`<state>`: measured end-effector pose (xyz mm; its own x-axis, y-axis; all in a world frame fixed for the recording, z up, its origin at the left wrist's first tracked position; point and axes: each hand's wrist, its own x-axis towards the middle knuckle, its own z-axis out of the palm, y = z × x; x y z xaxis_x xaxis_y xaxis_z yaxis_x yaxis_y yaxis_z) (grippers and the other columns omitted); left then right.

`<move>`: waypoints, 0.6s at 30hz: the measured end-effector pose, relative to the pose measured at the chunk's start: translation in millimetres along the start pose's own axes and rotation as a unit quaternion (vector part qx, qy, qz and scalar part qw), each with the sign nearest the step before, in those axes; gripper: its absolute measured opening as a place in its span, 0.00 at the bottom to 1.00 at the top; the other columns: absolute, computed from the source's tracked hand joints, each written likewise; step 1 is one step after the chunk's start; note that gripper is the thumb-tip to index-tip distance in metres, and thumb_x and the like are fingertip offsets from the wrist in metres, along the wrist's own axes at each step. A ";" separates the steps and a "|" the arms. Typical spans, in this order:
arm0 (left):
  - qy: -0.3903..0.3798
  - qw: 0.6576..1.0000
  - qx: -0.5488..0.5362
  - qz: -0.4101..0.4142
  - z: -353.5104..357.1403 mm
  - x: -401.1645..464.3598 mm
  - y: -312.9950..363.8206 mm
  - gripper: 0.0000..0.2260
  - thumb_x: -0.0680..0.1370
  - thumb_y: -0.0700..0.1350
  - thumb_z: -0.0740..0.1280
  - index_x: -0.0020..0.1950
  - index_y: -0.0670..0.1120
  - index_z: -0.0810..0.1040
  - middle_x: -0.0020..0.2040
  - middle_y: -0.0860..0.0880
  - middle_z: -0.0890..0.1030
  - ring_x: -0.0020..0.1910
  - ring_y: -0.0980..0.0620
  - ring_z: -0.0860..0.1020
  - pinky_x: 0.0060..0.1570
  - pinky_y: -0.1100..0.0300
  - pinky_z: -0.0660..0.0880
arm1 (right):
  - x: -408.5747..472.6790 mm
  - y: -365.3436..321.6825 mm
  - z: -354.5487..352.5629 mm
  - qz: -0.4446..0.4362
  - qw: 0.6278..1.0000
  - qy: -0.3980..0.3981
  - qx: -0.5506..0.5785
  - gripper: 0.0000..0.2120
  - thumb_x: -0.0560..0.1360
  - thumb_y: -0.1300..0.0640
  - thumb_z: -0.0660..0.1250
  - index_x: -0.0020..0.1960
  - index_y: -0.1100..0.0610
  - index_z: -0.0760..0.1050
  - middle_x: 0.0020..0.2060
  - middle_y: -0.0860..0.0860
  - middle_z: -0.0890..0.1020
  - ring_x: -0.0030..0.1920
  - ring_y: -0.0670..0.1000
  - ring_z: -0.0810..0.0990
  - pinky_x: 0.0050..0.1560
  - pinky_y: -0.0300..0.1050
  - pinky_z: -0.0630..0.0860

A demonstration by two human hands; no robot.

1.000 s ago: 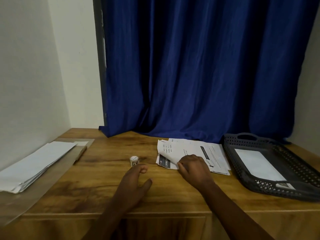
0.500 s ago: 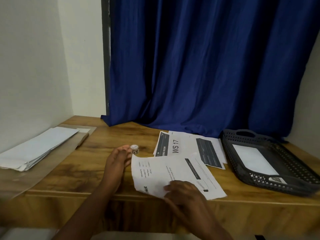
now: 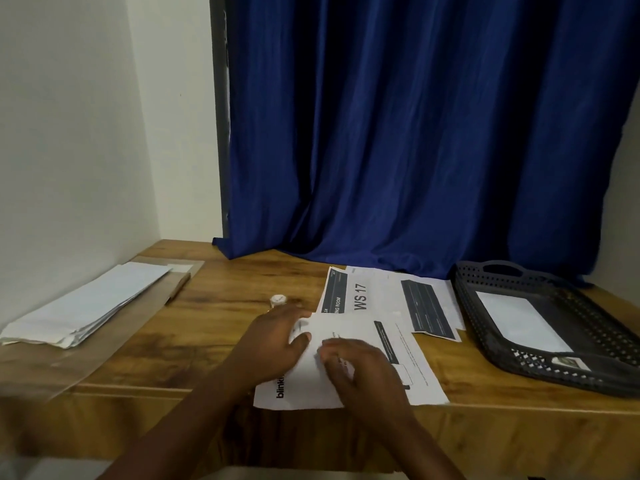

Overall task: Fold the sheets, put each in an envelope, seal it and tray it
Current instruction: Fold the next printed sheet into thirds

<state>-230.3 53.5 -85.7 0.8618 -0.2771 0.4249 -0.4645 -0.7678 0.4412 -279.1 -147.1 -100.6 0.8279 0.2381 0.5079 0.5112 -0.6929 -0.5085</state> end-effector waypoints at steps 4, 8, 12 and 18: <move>-0.063 0.990 0.124 -0.025 25.0 8.4 10.0 0.30 0.77 0.58 0.48 0.78 0.52 0.65 0.79 0.50 0.64 0.79 0.49 0.60 0.76 0.43 0.59 | 40.1 -4.9 12.4 0.038 0.998 0.053 -0.007 0.17 0.82 0.49 0.57 0.63 0.50 0.80 0.59 0.43 0.83 0.58 0.41 0.79 0.62 0.32 0.70; -0.168 0.966 0.192 -0.051 44.0 5.8 5.1 0.45 0.66 0.62 0.32 0.83 0.50 0.50 0.83 0.49 0.51 0.82 0.45 0.49 0.77 0.41 0.48 | 56.1 10.8 35.6 0.064 0.990 -0.091 -0.083 0.26 0.79 0.47 0.47 0.70 0.53 0.74 0.66 0.52 0.79 0.66 0.53 0.76 0.69 0.50 0.69; -0.154 0.964 0.212 -0.050 48.0 0.2 -13.4 0.47 0.66 0.67 0.26 0.83 0.51 0.48 0.83 0.52 0.49 0.82 0.49 0.46 0.78 0.47 0.44 | 52.6 33.3 44.1 0.065 0.965 -0.204 -0.154 0.29 0.84 0.39 0.45 0.81 0.51 0.58 0.81 0.49 0.59 0.81 0.52 0.53 0.79 0.55 0.48; -0.160 0.961 0.218 -0.052 44.7 -1.0 -16.7 0.50 0.65 0.71 0.23 0.83 0.52 0.46 0.83 0.50 0.47 0.82 0.48 0.46 0.79 0.45 0.45 | 51.5 72.9 12.9 0.129 0.940 -0.222 -0.226 0.36 0.79 0.30 0.39 0.82 0.46 0.47 0.82 0.47 0.47 0.82 0.53 0.44 0.80 0.59 0.42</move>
<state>-214.3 40.8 -128.9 0.9499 -0.2956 0.1018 -0.3028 -0.9509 0.0646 -196.2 -176.6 -120.5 0.9768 0.2135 0.0166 0.2130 -0.9608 -0.1773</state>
